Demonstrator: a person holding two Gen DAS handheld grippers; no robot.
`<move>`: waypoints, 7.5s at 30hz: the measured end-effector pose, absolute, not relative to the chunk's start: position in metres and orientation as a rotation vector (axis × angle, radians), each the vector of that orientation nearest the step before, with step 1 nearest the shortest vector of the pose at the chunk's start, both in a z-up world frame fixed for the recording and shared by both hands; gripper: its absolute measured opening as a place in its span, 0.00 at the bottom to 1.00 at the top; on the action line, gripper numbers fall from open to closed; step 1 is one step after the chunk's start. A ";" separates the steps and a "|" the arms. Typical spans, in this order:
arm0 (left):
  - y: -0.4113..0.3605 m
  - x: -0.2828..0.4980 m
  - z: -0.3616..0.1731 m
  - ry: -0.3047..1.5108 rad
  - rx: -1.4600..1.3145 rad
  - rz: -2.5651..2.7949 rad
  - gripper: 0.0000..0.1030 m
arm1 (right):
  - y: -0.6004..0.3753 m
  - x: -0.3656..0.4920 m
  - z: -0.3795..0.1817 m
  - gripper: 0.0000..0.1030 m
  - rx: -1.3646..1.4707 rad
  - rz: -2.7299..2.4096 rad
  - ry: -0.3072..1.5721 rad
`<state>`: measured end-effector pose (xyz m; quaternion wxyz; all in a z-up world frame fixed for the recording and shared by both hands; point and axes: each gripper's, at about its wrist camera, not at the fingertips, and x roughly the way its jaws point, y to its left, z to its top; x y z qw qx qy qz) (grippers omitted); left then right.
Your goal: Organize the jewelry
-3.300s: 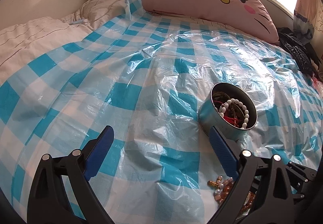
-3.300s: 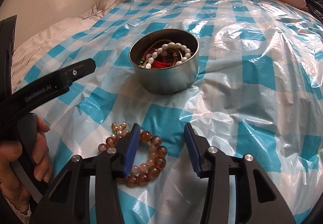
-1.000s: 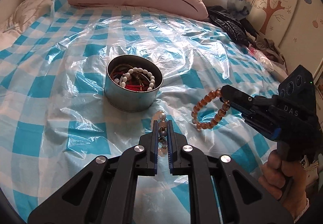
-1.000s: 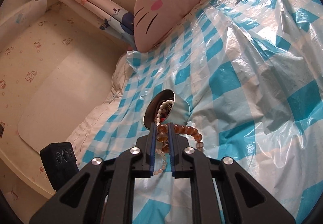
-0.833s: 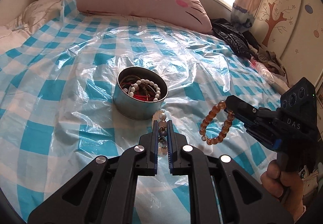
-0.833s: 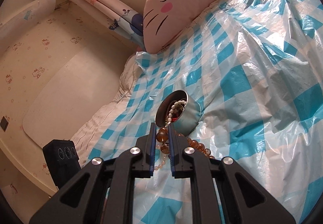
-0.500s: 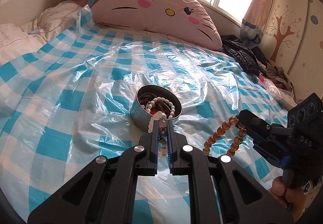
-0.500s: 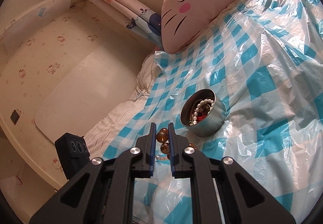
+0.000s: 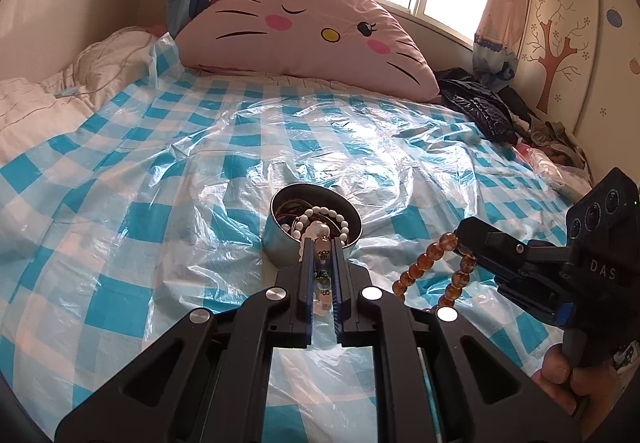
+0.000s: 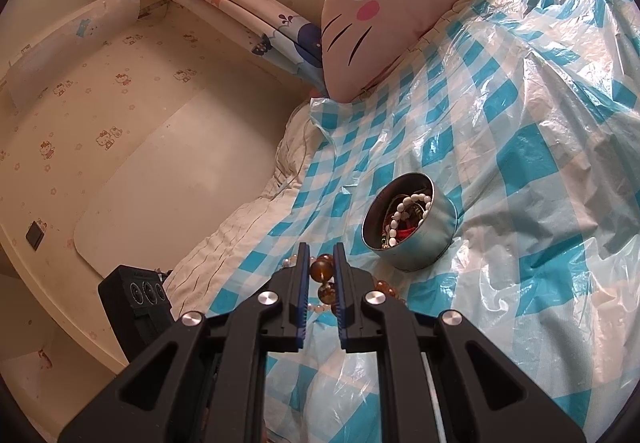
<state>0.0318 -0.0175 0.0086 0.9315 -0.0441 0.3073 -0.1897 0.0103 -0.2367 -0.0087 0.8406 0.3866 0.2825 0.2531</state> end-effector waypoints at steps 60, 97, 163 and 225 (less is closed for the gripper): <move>-0.050 0.134 -0.008 0.705 -0.241 -0.445 0.07 | -0.257 0.083 -0.025 0.30 0.806 0.328 0.668; 0.016 0.106 -0.017 0.789 -0.134 -0.065 0.75 | -0.208 0.109 0.012 0.12 0.716 0.484 0.594; 0.025 -0.062 0.021 0.660 0.083 -0.099 0.93 | -0.201 -0.104 0.036 0.93 0.177 -0.097 0.604; 0.019 -0.055 0.023 0.682 0.100 -0.151 0.93 | -0.203 -0.103 0.038 0.93 0.169 -0.100 0.601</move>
